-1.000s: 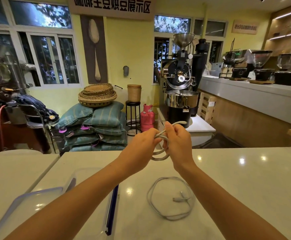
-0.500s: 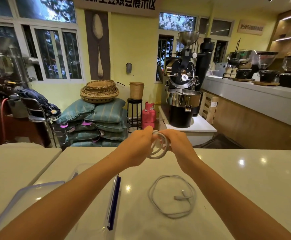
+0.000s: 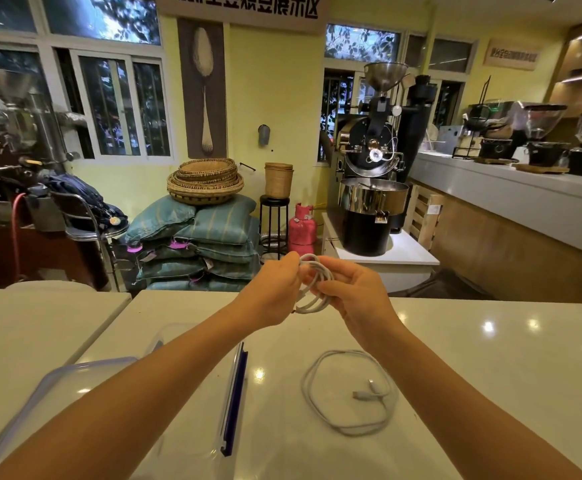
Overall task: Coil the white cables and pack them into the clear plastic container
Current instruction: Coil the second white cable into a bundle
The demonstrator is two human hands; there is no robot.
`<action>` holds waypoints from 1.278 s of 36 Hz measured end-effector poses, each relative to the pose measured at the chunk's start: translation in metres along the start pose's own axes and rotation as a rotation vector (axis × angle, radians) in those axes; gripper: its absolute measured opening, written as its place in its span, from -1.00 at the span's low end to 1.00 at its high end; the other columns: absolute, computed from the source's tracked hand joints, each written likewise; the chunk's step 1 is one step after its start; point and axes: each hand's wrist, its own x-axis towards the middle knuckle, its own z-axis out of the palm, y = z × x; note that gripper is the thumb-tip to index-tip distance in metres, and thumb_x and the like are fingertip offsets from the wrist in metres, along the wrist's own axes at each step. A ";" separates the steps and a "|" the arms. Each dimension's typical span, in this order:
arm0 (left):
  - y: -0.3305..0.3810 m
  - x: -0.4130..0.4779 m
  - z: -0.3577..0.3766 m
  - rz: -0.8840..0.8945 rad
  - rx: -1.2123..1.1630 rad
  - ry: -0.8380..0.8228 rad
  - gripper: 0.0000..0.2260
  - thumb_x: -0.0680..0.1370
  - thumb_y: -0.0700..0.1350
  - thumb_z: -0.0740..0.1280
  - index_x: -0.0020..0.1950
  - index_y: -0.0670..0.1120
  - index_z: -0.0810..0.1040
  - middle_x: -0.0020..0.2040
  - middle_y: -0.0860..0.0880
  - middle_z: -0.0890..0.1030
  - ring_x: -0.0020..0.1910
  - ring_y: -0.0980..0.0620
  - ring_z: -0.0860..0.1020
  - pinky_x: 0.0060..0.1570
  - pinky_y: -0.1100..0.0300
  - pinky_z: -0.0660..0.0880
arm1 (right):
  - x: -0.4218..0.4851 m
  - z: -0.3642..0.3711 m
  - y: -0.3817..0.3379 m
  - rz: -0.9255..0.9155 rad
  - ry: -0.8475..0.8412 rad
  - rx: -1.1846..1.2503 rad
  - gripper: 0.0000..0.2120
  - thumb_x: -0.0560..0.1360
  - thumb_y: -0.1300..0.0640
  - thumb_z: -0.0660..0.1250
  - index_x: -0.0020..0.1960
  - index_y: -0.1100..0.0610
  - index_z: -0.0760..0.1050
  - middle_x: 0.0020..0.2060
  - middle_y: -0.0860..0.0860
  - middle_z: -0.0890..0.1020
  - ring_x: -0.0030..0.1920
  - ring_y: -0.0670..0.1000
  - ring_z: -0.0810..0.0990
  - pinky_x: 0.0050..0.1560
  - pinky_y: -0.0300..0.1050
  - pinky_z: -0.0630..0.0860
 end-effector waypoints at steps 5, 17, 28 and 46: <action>-0.002 0.000 0.002 0.013 0.043 -0.017 -0.81 0.62 -0.11 0.00 -0.17 -0.10 0.24 -0.19 -0.13 0.42 -0.25 -0.05 0.37 -0.32 0.18 0.29 | -0.001 0.000 0.003 0.031 -0.012 -0.011 -0.73 0.49 0.40 0.19 0.04 0.14 0.55 -0.25 -0.01 0.63 -0.26 -0.12 0.60 -0.19 -0.33 0.55; -0.005 0.001 0.000 0.075 0.091 -0.020 -0.82 0.62 -0.19 0.02 0.04 -0.25 0.36 -0.35 0.05 0.25 -0.28 -0.01 0.31 -0.22 0.10 0.32 | 0.003 -0.005 0.001 0.117 -0.102 -0.047 -0.74 0.55 0.30 0.13 -0.14 0.07 0.54 -0.32 0.02 0.56 -0.27 -0.06 0.54 -0.09 -0.14 0.51; -0.005 0.002 -0.005 0.033 -0.147 -0.066 -0.77 0.62 -0.07 0.00 -0.16 -0.08 0.33 -0.30 0.02 0.36 -0.33 0.09 0.33 -0.27 0.21 0.33 | 0.004 -0.008 0.009 0.143 -0.138 0.321 -0.75 0.53 0.35 0.10 -0.06 0.19 0.54 -0.47 -0.06 0.62 -0.44 -0.14 0.55 -0.35 -0.32 0.54; 0.000 0.009 -0.008 0.016 -0.143 -0.092 -0.72 0.62 -0.07 0.00 -0.29 0.03 0.26 -0.30 0.04 0.34 -0.33 0.13 0.31 -0.29 0.27 0.29 | 0.010 -0.005 0.012 0.135 -0.100 0.556 -0.78 0.51 0.33 0.12 -0.08 0.24 0.55 -0.40 0.02 0.68 -0.42 -0.13 0.60 -0.31 -0.33 0.57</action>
